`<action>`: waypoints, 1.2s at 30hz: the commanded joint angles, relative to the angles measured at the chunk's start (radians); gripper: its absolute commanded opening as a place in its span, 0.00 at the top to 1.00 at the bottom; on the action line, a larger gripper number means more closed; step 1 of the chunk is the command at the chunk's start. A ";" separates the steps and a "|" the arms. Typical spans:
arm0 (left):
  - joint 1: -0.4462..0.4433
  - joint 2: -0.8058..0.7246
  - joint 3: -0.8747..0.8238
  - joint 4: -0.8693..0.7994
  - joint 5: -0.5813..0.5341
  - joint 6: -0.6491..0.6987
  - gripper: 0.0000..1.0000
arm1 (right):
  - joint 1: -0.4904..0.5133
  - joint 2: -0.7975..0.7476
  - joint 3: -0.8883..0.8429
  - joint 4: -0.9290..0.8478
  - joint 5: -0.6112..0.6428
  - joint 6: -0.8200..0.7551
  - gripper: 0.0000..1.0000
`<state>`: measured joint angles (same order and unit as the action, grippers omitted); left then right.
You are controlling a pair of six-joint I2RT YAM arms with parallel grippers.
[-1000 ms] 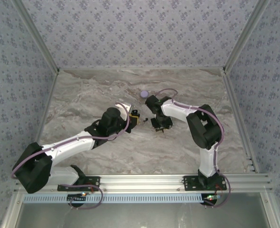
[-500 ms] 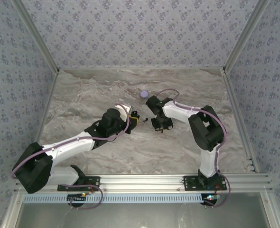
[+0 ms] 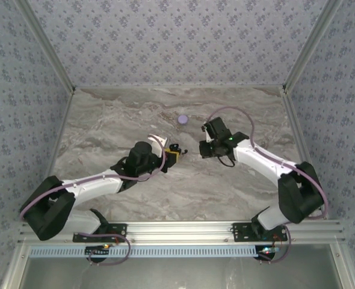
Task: Insert the wireless bluetooth earbuds into the charging case
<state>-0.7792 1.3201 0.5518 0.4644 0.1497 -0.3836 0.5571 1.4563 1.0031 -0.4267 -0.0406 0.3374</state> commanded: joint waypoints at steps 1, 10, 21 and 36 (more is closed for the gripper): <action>-0.002 0.013 -0.021 0.149 0.061 -0.025 0.93 | -0.011 -0.064 -0.018 0.070 -0.075 -0.042 0.86; -0.002 0.051 -0.029 0.276 0.166 -0.074 0.93 | -0.014 -0.216 -0.021 0.140 -0.192 -0.071 0.84; -0.002 0.101 -0.002 0.374 0.264 -0.124 0.93 | -0.002 -0.293 -0.015 0.187 -0.272 -0.075 0.83; -0.004 0.138 0.055 0.456 0.368 -0.170 0.96 | 0.038 -0.328 -0.022 0.214 -0.314 -0.101 0.83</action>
<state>-0.7792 1.4559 0.5797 0.8539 0.4797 -0.5350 0.5838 1.1507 0.9836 -0.2295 -0.3309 0.2607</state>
